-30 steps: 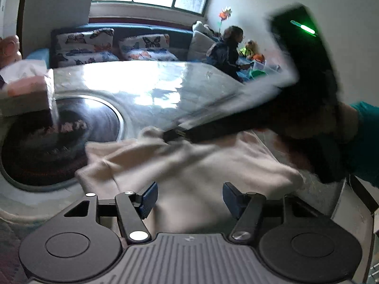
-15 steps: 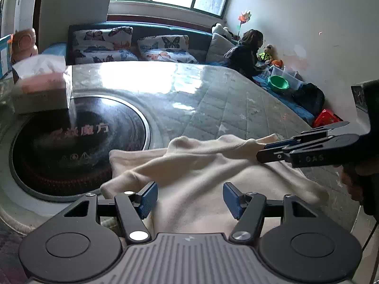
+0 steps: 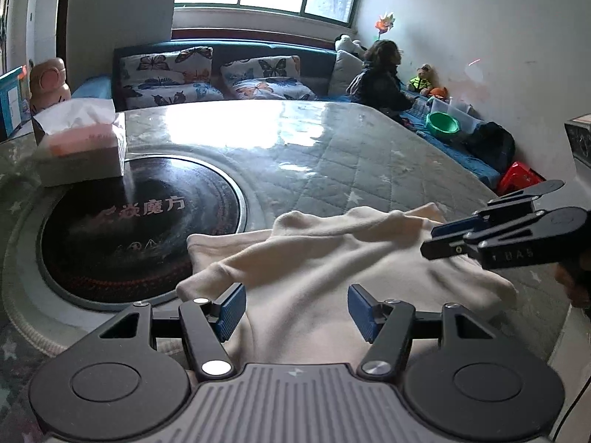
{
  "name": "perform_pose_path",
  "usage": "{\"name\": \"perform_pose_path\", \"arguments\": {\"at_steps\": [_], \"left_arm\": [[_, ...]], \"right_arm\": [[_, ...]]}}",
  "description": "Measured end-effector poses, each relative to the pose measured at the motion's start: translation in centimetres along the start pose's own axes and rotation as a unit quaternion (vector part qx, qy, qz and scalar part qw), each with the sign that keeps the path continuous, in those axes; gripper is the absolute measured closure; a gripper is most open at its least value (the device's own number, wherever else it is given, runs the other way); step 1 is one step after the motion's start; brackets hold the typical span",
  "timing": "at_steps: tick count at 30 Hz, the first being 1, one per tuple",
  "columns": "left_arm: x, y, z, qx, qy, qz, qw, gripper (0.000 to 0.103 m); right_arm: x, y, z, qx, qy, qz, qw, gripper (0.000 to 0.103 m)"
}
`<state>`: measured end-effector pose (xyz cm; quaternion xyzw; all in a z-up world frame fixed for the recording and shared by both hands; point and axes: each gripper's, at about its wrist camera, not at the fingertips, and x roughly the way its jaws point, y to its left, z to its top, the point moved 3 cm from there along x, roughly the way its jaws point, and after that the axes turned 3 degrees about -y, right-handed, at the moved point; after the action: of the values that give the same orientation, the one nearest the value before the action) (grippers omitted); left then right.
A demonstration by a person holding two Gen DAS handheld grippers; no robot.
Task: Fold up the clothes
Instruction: 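Release the sweatshirt with the right gripper and smooth the folded bundle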
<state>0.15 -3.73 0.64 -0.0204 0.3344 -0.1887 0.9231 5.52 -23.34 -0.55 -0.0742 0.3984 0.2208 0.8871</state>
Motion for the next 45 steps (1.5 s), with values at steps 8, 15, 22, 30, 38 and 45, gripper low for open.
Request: {"name": "perform_pose_path", "arguments": {"at_steps": [8,15,22,30,38,45], "left_arm": [[-1.5,-1.5,-1.7,0.028,0.014,0.002,0.9995,0.039],[-0.7,-1.4,-3.1,0.035,0.021,0.017,0.999,0.038],[-2.0,-1.0,-2.7,0.034,0.014,0.016,0.9992,0.038],[-2.7,0.2,-2.8,0.006,0.015,0.019,0.9997,0.037],[-2.6,2.5,-3.4,-0.03,0.027,0.041,0.9984,0.036],[-2.4,3.0,-3.7,-0.033,0.03,0.042,0.9981,0.035]], "right_arm": [[-2.2,2.7,-2.3,-0.027,0.014,0.007,1.0,0.077],[-1.7,3.1,-4.1,-0.04,0.001,-0.006,0.999,0.076],[-3.7,3.1,-4.1,-0.045,0.002,-0.008,0.999,0.076],[-4.0,3.5,-3.5,-0.042,-0.002,0.01,0.999,0.076],[-1.0,6.6,-3.1,-0.079,0.014,0.028,0.996,0.076],[-1.3,8.4,-1.4,-0.099,-0.001,0.045,0.994,0.076]]}}
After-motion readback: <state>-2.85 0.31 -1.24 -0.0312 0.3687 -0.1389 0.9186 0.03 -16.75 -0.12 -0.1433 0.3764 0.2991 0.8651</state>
